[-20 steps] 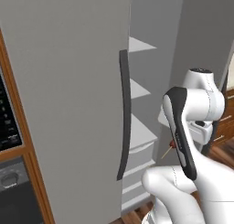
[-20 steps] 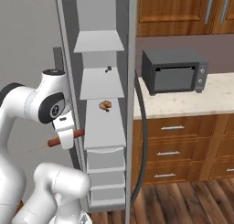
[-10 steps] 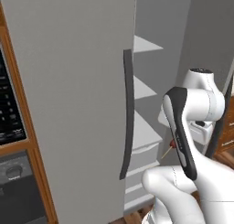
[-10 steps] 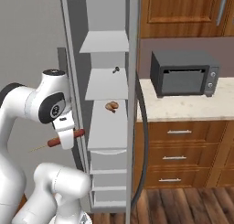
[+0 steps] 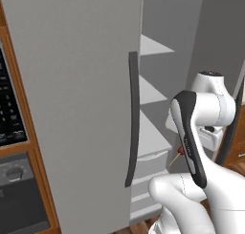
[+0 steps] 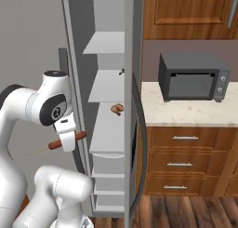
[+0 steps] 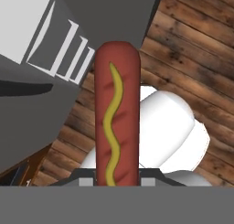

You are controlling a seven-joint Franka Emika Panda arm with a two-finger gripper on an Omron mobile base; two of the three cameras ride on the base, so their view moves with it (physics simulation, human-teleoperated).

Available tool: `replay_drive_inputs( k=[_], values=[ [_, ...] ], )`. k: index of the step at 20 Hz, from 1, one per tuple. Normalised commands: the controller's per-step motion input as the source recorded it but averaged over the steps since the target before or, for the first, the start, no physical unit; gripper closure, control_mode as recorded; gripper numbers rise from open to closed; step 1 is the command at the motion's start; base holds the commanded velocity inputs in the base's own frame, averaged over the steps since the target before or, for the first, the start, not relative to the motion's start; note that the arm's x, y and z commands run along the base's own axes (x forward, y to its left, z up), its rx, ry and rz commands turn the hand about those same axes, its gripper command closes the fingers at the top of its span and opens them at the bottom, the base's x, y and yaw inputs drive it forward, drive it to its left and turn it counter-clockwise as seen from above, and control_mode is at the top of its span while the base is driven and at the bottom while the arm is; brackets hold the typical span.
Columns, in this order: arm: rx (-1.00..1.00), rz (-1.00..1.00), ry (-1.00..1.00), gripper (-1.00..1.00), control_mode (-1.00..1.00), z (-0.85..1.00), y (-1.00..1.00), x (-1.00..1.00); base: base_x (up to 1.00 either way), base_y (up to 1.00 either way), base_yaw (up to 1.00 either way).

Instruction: Store the hot dog in the freezer for long-term storage. Close the freezer door after placing the cooked food.

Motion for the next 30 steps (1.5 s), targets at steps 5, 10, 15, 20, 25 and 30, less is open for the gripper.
replay_drive_inputs(
  k=[5,10,15,20,25,30],
  values=[
    [0.00,0.00,0.00,1.00,1.00,0.00,0.00,0.00,0.12,-0.37,0.14],
    [0.00,0.00,0.00,1.00,1.00,0.00,0.00,0.00,0.28,-0.36,0.04],
    [0.00,0.00,0.00,1.00,1.00,0.00,0.00,0.00,0.14,-0.08,0.00],
    [0.00,0.00,0.00,1.00,1.00,0.00,0.00,0.00,0.09,0.00,0.00],
    [0.00,0.00,0.00,1.00,1.00,0.00,0.00,0.00,0.12,0.00,0.00],
    [0.00,0.06,0.00,1.00,-1.00,0.00,0.00,0.21,0.26,0.00,0.05]
  ],
)
